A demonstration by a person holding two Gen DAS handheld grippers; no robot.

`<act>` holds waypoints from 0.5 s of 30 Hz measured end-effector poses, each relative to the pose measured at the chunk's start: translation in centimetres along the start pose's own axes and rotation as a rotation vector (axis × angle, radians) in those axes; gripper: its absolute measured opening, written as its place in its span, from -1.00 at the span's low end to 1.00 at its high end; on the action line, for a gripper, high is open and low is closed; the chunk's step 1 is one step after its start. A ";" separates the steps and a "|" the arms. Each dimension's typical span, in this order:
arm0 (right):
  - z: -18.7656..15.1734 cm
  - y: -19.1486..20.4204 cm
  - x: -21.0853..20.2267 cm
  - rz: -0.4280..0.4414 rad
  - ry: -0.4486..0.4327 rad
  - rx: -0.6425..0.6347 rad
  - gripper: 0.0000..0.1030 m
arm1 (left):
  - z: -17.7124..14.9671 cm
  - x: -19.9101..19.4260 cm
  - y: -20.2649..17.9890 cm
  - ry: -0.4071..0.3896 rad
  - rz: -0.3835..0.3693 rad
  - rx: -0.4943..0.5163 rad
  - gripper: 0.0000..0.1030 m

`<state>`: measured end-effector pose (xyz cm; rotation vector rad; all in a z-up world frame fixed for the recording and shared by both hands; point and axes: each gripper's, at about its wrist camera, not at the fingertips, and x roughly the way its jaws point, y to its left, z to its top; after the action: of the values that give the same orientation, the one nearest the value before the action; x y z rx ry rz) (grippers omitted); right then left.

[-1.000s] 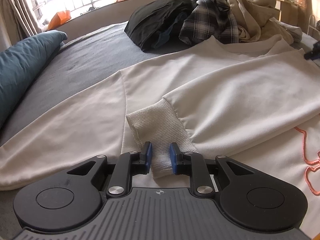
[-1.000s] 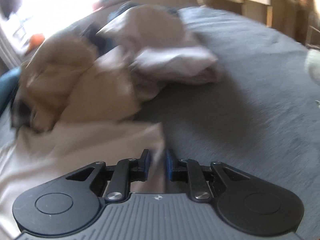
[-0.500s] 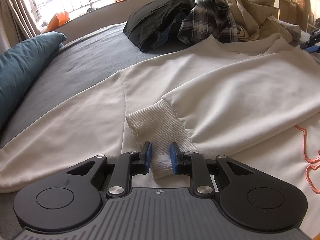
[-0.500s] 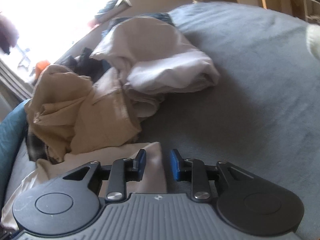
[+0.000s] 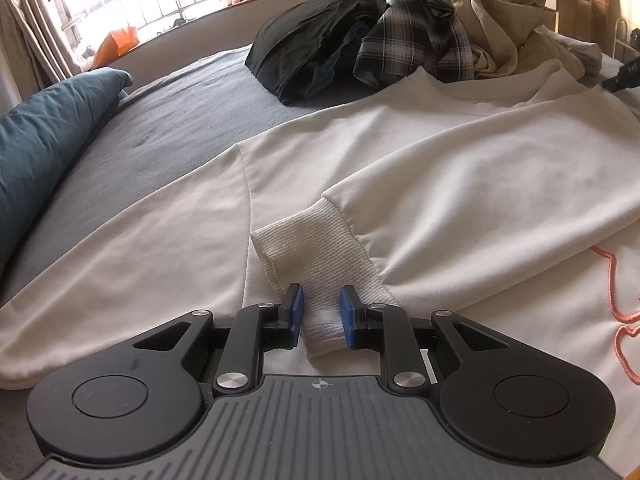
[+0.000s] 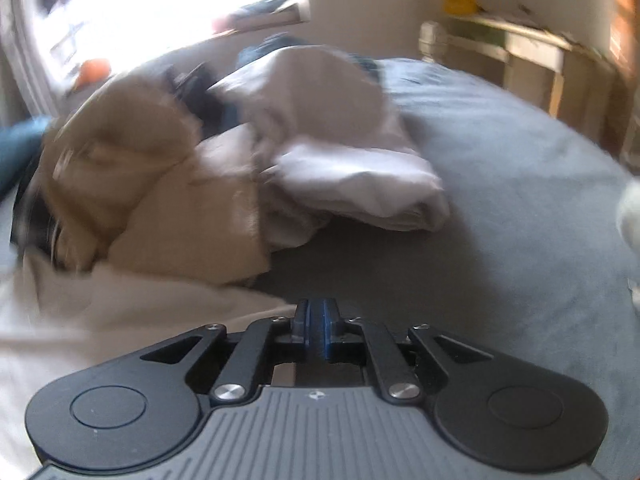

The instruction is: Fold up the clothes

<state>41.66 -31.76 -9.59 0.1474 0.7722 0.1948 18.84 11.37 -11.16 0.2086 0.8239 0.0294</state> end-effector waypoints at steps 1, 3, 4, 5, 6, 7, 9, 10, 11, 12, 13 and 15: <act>0.0 -1.0 -0.4 0.045 -0.005 0.069 -0.73 | 0.0 0.0 0.0 0.000 0.000 -0.001 -0.60; -0.4 -2.8 -1.2 0.110 -0.005 0.185 -0.46 | 0.0 0.0 0.0 -0.001 -0.001 -0.002 -0.61; -0.7 -3.5 -1.5 0.131 0.002 0.220 -0.45 | 0.0 0.0 0.0 -0.001 -0.001 -0.003 -0.61; -1.1 -4.1 -1.7 0.147 0.013 0.242 -0.45 | -0.1 0.0 0.0 -0.002 -0.001 -0.003 -0.61; -1.5 -4.5 -1.9 0.155 0.025 0.252 -0.44 | 0.0 0.0 0.0 -0.002 -0.001 -0.002 -0.61; -2.0 -4.7 -2.0 0.166 0.038 0.246 -0.44 | 0.0 0.0 0.0 -0.002 -0.001 0.000 -0.61; -2.9 -4.8 -2.2 0.199 0.067 0.223 -0.44 | 0.0 0.0 -0.1 -0.003 0.000 0.003 -0.61; -3.3 -4.7 -2.3 0.221 0.087 0.213 -0.44 | 0.0 0.0 -0.1 -0.004 0.001 0.004 -0.61; -3.6 -4.5 -2.3 0.234 0.105 0.203 -0.44 | 0.0 0.0 -0.1 -0.004 0.002 0.005 -0.61; -3.9 -4.2 -2.3 0.237 0.119 0.193 -0.44 | 0.0 0.0 -0.1 -0.004 0.002 0.007 -0.61; -4.1 -4.0 -2.3 0.239 0.129 0.182 -0.44 | 0.0 0.0 -0.1 -0.003 0.003 0.006 -0.61; -4.2 -4.0 -2.4 0.242 0.138 0.179 -0.44 | 0.0 0.0 -0.1 0.000 0.003 0.006 -0.60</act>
<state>37.47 -35.91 -11.77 0.4011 0.9090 0.3682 18.86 11.30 -11.17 0.2152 0.8235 0.0294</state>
